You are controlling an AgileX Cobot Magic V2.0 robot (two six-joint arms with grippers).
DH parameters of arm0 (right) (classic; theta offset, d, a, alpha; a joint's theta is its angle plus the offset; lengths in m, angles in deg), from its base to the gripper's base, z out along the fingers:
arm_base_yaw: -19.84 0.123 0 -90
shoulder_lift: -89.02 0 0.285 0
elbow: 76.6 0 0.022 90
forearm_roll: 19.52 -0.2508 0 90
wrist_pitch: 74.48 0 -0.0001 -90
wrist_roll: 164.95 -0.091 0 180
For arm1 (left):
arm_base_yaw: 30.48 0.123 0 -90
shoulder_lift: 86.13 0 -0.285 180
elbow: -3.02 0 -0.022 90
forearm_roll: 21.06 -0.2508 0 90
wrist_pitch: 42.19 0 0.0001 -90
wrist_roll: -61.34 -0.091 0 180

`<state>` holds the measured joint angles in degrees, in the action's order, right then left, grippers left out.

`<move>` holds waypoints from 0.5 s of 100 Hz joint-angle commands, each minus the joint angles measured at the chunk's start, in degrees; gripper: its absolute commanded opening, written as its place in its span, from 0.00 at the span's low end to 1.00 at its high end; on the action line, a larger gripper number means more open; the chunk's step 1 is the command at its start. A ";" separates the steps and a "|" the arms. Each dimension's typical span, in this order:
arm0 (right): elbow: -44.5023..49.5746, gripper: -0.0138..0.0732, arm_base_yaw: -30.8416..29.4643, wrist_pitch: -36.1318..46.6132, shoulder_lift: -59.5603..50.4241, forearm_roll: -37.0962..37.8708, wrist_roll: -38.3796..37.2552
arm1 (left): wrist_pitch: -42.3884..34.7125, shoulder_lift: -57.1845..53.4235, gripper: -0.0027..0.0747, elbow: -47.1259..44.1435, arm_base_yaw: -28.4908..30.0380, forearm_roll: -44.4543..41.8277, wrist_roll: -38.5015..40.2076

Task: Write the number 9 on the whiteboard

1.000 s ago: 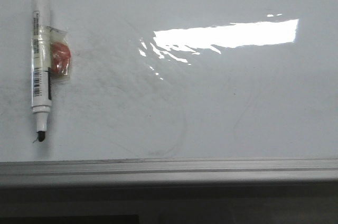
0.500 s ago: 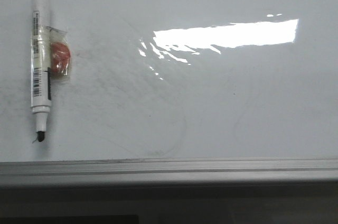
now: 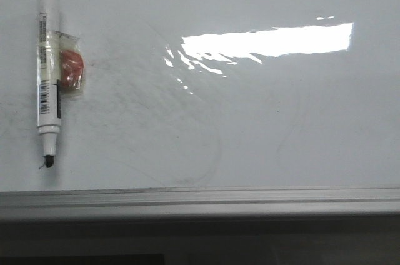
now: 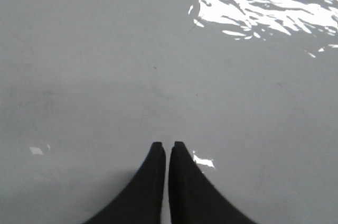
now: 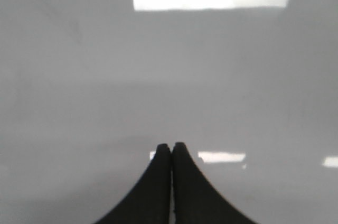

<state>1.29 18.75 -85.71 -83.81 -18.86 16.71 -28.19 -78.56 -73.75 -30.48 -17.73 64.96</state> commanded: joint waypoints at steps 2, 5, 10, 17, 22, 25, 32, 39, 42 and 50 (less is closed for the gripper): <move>0.67 0.09 -0.21 10.50 -1.22 0.46 0.26 | -6.33 -1.64 0.01 -2.33 0.08 0.52 0.26; 0.67 0.09 -0.21 11.85 -1.22 0.46 0.26 | -6.75 -1.64 0.01 -2.33 0.08 0.52 0.26; 0.67 0.09 -0.21 13.83 -1.22 0.46 0.26 | -7.60 -1.64 0.01 -2.33 0.08 0.52 0.26; 0.67 0.09 -0.21 14.80 -1.22 0.46 0.26 | -9.25 -1.64 0.01 -2.33 0.08 0.64 0.26; 0.67 0.09 -0.21 14.68 -1.22 0.46 0.26 | -10.43 -1.64 0.01 -2.33 0.08 0.88 0.37; 0.67 0.09 -0.21 14.52 -1.22 0.46 0.26 | -11.22 -1.64 0.01 -2.33 0.08 1.44 0.64; 0.67 0.09 -0.21 14.27 -1.22 0.19 0.26 | -12.72 -1.64 0.01 -2.33 0.08 4.02 0.64; 0.27 0.09 -0.21 13.22 -1.22 -1.49 0.03 | -12.86 -1.64 0.01 -2.33 0.08 5.89 0.64; -0.32 0.09 -0.06 12.03 -1.22 -3.34 0.05 | -12.75 -1.64 0.01 -2.33 0.08 6.28 0.64; -2.22 0.09 0.73 8.28 -0.64 -4.61 0.05 | -12.34 -1.64 0.01 -1.87 0.08 6.15 0.64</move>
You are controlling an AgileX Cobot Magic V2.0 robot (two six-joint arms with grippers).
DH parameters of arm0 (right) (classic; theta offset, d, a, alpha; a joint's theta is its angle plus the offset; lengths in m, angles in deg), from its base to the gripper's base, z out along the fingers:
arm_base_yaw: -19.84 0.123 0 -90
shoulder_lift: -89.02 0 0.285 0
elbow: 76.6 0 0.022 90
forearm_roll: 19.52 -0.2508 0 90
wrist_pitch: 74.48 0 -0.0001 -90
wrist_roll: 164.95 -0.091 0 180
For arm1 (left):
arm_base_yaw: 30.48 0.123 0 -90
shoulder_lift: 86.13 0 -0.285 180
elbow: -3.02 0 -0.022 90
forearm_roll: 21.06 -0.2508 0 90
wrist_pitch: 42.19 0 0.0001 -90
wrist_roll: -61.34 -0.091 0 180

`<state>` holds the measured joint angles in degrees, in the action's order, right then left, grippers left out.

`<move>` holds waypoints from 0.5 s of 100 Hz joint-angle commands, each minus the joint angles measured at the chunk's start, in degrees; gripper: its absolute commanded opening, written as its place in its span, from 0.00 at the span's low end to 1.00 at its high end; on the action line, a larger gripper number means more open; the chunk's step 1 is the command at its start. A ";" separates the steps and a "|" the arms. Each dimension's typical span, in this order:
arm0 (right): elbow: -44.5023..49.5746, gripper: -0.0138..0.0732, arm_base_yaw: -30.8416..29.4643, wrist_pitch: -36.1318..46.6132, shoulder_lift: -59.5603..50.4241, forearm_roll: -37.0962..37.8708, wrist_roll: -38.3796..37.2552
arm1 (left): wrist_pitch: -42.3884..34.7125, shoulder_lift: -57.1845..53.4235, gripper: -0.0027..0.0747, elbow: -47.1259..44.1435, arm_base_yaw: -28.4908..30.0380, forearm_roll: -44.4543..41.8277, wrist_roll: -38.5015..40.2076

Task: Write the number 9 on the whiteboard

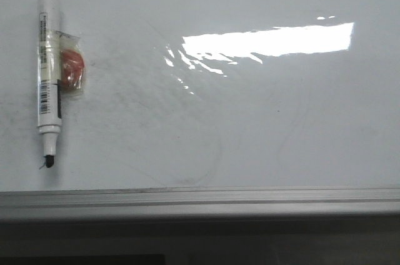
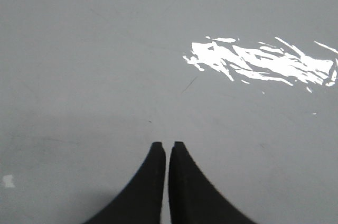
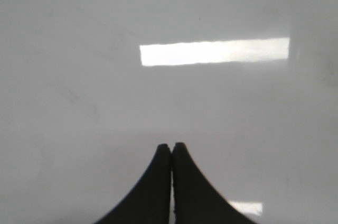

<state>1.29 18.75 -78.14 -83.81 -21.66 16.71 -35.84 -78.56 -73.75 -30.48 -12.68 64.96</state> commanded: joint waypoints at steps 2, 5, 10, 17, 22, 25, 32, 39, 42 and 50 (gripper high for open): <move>-2.75 0.09 0.92 -0.03 -0.48 -1.82 0.05 | -4.41 -1.64 0.01 -1.52 0.08 1.10 0.64; -3.43 0.09 1.54 -0.46 0.10 -1.82 0.05 | -3.86 -1.64 0.01 -0.97 0.08 0.96 0.64; -4.68 0.09 2.52 -0.94 1.22 -1.82 0.05 | -2.78 -1.64 0.01 0.05 0.08 0.40 0.64; -6.67 0.09 3.84 -2.17 3.35 -1.82 0.05 | -0.20 -1.24 0.01 2.08 0.08 -1.05 0.24; -8.28 0.09 4.76 -3.91 5.34 -1.82 0.05 | 1.38 -0.59 0.01 3.69 0.08 -1.88 0.24; -9.02 0.09 5.06 -4.43 6.40 -1.82 0.05 | 2.11 -0.37 0.01 4.30 0.08 -2.15 0.24; -10.68 0.09 5.90 -5.67 9.03 -1.82 0.05 | 3.72 0.74 0.01 6.18 0.08 -2.16 0.24; -12.41 0.09 6.55 -6.95 11.34 -1.82 0.05 | 5.81 1.77 0.01 8.38 0.08 -2.16 0.24; -13.13 0.09 6.88 -7.83 12.17 -1.82 0.05 | 6.59 1.97 0.01 8.97 0.08 -2.16 0.24; -15.37 0.09 7.50 -9.96 14.21 -1.82 0.05 | 7.00 2.78 0.01 11.27 0.08 -1.68 0.24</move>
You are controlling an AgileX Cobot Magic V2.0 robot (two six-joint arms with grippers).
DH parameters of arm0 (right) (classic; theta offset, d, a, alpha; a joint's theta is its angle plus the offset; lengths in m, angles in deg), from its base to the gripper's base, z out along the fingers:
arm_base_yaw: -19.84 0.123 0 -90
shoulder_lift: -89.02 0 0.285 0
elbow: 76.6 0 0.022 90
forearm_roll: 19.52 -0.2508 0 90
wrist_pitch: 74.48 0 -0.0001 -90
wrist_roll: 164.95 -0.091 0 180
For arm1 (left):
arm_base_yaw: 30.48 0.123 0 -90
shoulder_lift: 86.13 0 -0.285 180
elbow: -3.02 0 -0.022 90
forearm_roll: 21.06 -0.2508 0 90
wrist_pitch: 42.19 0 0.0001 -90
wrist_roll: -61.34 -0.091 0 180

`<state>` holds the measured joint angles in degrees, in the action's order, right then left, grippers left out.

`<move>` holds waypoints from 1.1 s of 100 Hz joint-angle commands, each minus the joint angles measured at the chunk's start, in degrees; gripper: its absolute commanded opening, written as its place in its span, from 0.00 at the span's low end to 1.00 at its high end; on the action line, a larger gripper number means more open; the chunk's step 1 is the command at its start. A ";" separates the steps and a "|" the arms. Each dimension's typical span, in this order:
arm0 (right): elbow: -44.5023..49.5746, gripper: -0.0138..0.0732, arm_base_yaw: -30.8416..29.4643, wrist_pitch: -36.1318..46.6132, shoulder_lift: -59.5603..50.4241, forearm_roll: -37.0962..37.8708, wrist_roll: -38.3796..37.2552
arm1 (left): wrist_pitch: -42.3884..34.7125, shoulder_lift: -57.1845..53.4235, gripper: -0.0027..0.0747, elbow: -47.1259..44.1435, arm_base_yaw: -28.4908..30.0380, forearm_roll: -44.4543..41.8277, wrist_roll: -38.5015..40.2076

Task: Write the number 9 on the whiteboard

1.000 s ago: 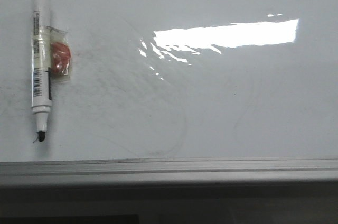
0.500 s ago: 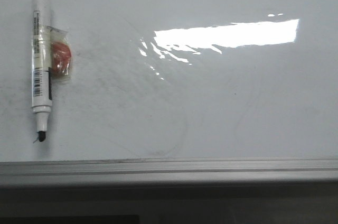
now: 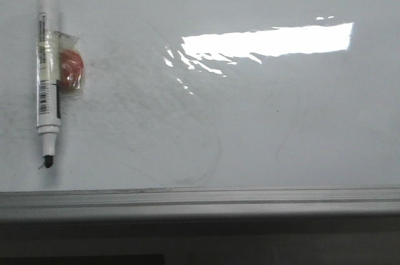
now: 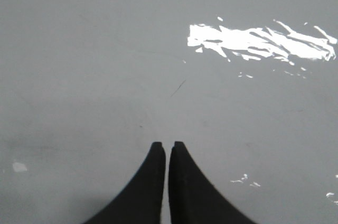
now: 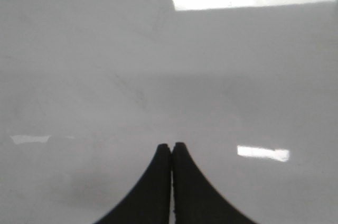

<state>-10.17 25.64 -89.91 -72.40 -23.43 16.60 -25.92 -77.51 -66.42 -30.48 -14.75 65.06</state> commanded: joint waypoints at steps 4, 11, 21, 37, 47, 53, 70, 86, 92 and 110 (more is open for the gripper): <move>-4.72 0.09 0.94 0.73 3.41 -0.13 0.16 | -3.04 1.95 0.01 4.55 0.08 0.39 0.14; -5.42 0.09 1.48 0.59 4.32 -0.13 0.16 | -3.18 2.23 0.01 5.16 0.08 0.39 -0.42; -5.42 0.09 1.83 1.29 4.58 -0.13 0.16 | -4.48 2.23 0.15 5.26 -0.03 0.56 -1.43; -5.29 0.09 1.94 0.45 4.58 -0.13 0.16 | -9.90 2.60 0.58 5.26 -0.03 4.34 -1.79; -5.29 0.09 1.94 -0.37 4.58 -0.13 0.16 | -10.76 3.94 0.62 5.26 -0.14 4.56 -6.98; -5.29 0.09 1.94 -0.96 4.58 -0.13 0.16 | -10.85 5.10 0.61 5.26 -0.81 5.82 -9.49; -5.29 0.09 1.94 -1.49 4.58 -0.13 0.16 | -11.58 9.57 0.60 5.26 -6.62 13.74 -9.80; -5.29 0.09 1.94 -1.76 4.58 -0.13 0.16 | -12.59 13.17 0.60 5.26 -15.96 13.98 -13.93; -5.29 0.09 1.94 -1.65 4.58 -0.13 0.16 | -14.25 14.47 0.60 5.26 -20.27 13.98 -17.78; -5.29 0.09 1.94 -1.65 4.58 -0.13 0.16 | -22.78 18.55 0.60 5.26 -32.60 14.17 -18.89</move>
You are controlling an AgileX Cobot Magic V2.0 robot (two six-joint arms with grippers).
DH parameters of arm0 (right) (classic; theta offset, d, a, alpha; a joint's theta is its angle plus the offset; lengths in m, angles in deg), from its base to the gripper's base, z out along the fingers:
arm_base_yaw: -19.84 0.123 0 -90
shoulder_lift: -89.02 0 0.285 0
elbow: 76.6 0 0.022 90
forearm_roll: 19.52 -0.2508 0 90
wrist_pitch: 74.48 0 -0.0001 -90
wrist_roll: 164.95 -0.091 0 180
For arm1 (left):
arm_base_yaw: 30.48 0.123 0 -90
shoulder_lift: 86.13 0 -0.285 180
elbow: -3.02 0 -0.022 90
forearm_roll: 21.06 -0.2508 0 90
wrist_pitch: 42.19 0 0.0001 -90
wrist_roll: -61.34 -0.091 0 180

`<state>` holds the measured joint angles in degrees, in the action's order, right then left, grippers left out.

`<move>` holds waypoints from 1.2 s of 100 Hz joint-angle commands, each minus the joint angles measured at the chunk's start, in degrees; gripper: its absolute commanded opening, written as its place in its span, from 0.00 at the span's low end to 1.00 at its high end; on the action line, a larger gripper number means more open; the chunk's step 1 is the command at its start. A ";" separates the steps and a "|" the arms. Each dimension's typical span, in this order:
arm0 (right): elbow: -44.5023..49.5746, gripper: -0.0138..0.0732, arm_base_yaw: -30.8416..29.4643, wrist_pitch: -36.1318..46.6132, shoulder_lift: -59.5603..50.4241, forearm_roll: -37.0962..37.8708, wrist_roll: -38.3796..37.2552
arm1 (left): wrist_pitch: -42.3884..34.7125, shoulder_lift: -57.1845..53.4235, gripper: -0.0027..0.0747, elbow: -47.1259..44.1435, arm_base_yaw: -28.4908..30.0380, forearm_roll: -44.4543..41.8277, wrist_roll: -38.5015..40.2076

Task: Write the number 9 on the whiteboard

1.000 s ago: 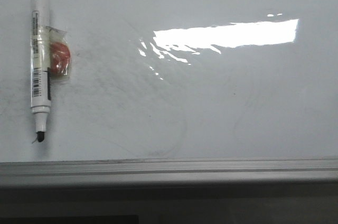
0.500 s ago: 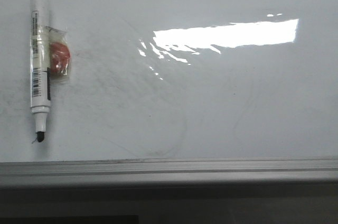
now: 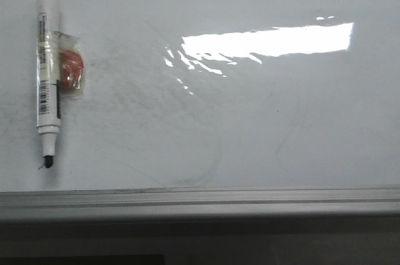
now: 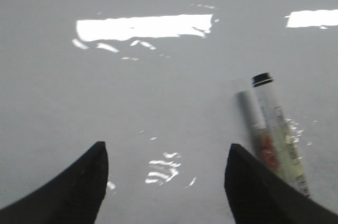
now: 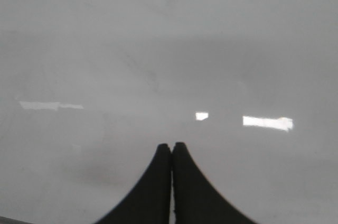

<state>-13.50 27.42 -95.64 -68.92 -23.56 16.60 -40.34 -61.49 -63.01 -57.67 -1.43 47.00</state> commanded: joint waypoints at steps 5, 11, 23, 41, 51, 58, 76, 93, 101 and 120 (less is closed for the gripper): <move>-1.97 0.09 0.16 4.08 1.10 0.00 0.16 | -8.79 3.70 0.60 1.85 -8.44 0.85 -0.83; -1.97 0.09 0.16 4.08 1.10 0.00 0.16 | -8.90 5.20 0.60 1.85 -11.74 0.85 -0.73; -1.97 0.09 0.16 4.08 1.10 0.00 0.16 | -9.65 9.12 0.60 1.85 -18.27 4.62 -0.72; -1.97 0.09 0.16 4.08 1.10 0.00 0.16 | -12.16 15.48 0.60 1.85 -24.52 8.14 -0.72; -1.97 0.09 0.16 4.08 1.10 0.00 0.16 | -14.92 18.47 0.60 1.85 -26.76 8.96 -0.72; -1.97 0.09 0.16 4.08 1.10 0.00 0.16 | -16.94 20.87 0.60 1.88 -27.68 9.10 -0.72; -1.97 0.09 0.16 4.07 1.10 0.00 0.16 | -19.96 27.58 0.60 2.58 -28.14 13.28 -0.72; -1.97 0.09 0.16 4.30 1.10 0.00 0.16 | -21.10 32.16 0.60 4.34 -28.14 13.79 -0.72; -1.97 0.09 0.16 4.30 1.10 0.00 0.16 | -20.94 33.90 0.60 5.54 -28.14 14.63 -0.63; -1.97 0.09 0.16 4.20 1.10 0.00 0.16 | -20.72 37.50 0.59 7.85 -28.14 14.87 -0.63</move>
<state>-13.50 27.42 -95.64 -68.92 -23.64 16.60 -57.22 -25.08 -57.41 -85.41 13.32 46.40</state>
